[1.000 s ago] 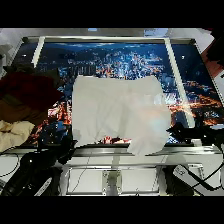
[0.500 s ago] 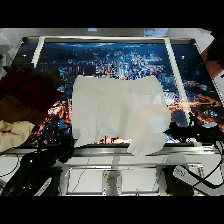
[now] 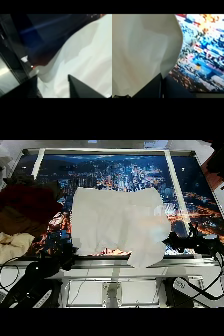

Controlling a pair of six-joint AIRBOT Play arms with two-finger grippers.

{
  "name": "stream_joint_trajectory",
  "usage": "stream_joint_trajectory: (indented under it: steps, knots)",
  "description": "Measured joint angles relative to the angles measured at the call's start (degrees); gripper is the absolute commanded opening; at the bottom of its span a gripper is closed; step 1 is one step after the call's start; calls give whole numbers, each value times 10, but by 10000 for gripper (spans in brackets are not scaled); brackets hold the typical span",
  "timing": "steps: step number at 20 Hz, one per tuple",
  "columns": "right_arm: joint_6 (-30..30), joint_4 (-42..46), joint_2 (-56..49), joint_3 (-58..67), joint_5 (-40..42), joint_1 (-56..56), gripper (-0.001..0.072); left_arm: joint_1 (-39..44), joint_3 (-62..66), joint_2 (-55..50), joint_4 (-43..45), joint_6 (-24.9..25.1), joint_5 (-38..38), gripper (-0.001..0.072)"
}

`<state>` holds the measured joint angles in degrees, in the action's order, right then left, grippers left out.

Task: Fold the shirts.

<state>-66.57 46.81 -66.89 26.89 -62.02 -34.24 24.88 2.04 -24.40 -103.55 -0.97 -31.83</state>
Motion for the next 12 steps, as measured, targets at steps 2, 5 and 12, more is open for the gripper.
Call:
stream_joint_trajectory:
  steps: [2,5,12]
  knots:
    - [6,-6,0,0,-4,0,26,3,1,-13,-8,6,23,17]
    - [19,-12,6,6,-10,0,24,5,6,-22,-14,9,73,21]
    - [31,-17,112,174,-85,0,24,-18,139,-26,117,70,279,20]
